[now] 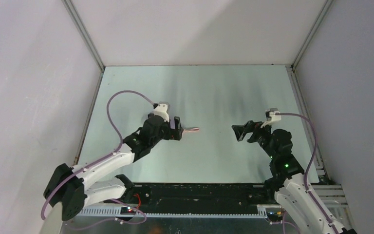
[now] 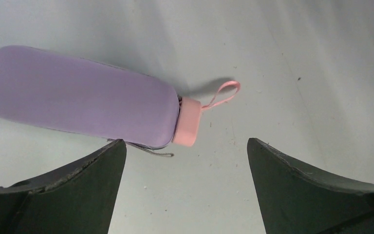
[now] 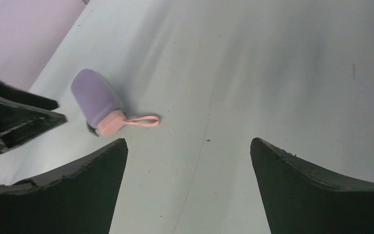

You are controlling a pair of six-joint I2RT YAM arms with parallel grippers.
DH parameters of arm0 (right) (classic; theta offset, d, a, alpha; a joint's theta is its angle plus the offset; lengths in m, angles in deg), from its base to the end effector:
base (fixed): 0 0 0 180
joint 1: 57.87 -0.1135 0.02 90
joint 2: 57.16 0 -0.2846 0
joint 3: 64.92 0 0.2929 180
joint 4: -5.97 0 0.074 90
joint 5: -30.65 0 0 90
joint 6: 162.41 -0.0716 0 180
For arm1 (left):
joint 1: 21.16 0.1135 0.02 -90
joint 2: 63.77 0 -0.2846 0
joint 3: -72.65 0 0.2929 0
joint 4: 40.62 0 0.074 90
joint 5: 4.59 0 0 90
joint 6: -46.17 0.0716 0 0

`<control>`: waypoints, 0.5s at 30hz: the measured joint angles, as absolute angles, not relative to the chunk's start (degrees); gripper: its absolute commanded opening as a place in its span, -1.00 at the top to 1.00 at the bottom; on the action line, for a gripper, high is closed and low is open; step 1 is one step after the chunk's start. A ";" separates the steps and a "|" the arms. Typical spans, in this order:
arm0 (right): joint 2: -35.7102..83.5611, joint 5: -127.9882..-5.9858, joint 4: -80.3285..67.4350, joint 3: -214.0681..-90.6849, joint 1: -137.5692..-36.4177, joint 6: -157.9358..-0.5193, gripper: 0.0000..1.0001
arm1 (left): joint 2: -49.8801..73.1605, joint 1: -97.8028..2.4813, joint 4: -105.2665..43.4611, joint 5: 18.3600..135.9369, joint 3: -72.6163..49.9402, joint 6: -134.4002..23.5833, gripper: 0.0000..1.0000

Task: Put away the umbrella

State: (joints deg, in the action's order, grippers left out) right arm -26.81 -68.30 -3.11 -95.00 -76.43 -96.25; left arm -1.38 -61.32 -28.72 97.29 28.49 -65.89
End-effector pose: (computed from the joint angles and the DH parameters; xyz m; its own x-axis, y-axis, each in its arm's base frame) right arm 0.1956 0.0774 0.2324 -0.3268 0.3114 -0.8923 -0.3585 0.8328 0.4219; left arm 0.2318 -0.1763 0.2017 -0.5415 -0.0240 -0.8404 0.3147 0.9211 -0.2291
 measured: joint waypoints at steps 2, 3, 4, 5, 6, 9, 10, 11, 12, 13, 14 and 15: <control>-26.54 -67.90 -3.94 -95.00 -75.06 -96.49 -0.99 | -2.14 -60.84 -25.60 98.84 26.57 -67.97 -0.99; -26.46 -67.49 -4.24 -95.00 -74.18 -96.49 -0.99 | -2.75 -60.25 -24.50 99.63 25.91 -68.84 -0.99; -26.46 -66.99 -4.35 -95.00 -73.53 -96.40 -0.99 | -3.67 -59.36 -23.63 100.61 25.56 -69.67 -0.99; -26.46 -65.76 -4.46 -95.00 -72.87 -96.09 -0.99 | -5.27 -57.21 -22.62 101.55 25.56 -70.79 -0.99; -26.33 -63.75 -4.51 -95.00 -72.30 -95.40 -0.99 | -6.88 -54.88 -21.75 102.01 25.76 -71.40 -0.99; -26.22 -60.25 -2.85 -94.39 -70.53 -93.56 -0.96 | -12.11 -45.78 -21.71 103.61 28.01 -72.06 -0.99; -25.91 -59.55 -0.77 -93.43 -69.24 -92.99 -0.95 | -13.83 -43.07 -21.73 105.24 29.00 -71.84 -0.99; -25.76 -59.03 0.67 -92.58 -68.30 -92.55 -0.97 | -14.88 -41.54 -21.79 106.88 29.72 -71.62 -0.99; -25.36 -58.85 3.25 -91.31 -67.14 -91.88 -0.98 | -15.67 -40.65 -22.14 108.83 30.44 -70.83 -0.99; -24.60 -58.50 5.77 -89.82 -65.94 -91.22 -0.98 | -16.24 -40.34 -23.08 111.45 31.40 -69.92 -0.99; -23.64 -58.13 7.78 -88.45 -64.78 -90.76 -0.99 | -16.50 -40.28 -24.90 113.70 32.67 -68.34 -0.99; -22.57 -58.05 9.33 -87.38 -63.41 -90.15 -0.99 | -16.63 -40.25 -27.59 115.93 34.37 -66.37 -0.99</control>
